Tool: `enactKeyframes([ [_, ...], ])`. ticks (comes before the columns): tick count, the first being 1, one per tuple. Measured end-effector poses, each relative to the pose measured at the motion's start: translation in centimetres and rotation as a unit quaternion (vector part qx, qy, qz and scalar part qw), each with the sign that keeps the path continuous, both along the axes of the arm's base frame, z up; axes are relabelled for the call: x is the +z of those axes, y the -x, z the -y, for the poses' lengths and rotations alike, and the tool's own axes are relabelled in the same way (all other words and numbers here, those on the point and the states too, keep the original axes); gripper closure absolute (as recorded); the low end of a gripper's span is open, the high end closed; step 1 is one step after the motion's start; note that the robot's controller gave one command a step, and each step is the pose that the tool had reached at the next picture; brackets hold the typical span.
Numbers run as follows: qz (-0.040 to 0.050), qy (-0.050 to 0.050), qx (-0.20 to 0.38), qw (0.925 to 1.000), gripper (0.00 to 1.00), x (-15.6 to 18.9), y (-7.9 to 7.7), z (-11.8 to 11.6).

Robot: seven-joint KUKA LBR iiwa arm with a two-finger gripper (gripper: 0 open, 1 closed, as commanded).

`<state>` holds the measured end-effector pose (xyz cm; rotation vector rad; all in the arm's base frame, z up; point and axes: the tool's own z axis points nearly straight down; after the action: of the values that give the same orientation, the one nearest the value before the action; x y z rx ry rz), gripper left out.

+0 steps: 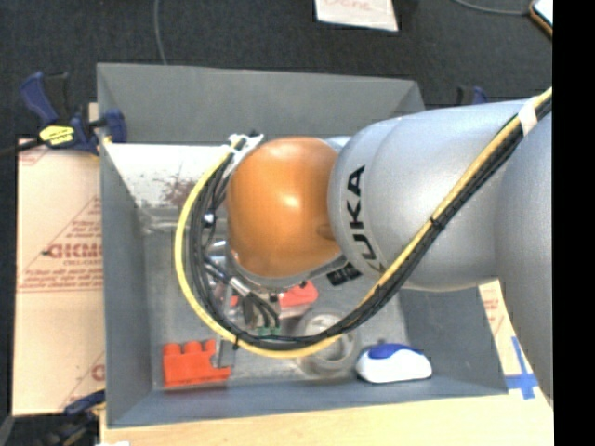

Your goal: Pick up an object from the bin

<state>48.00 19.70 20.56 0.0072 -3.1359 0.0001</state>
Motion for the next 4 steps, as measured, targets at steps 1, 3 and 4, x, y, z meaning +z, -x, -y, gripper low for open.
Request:
enactKeyframes([
  [1,0.0036,-0.001,-0.003,1.0000,0.00,0.4,-0.2,0.1],
  [3,0.0102,-0.003,0.115,0.9933,0.00,-7.1,0.6,-1.9],
  [4,0.0098,-0.002,0.169,0.9856,0.00,-10.5,0.7,-3.9],
])
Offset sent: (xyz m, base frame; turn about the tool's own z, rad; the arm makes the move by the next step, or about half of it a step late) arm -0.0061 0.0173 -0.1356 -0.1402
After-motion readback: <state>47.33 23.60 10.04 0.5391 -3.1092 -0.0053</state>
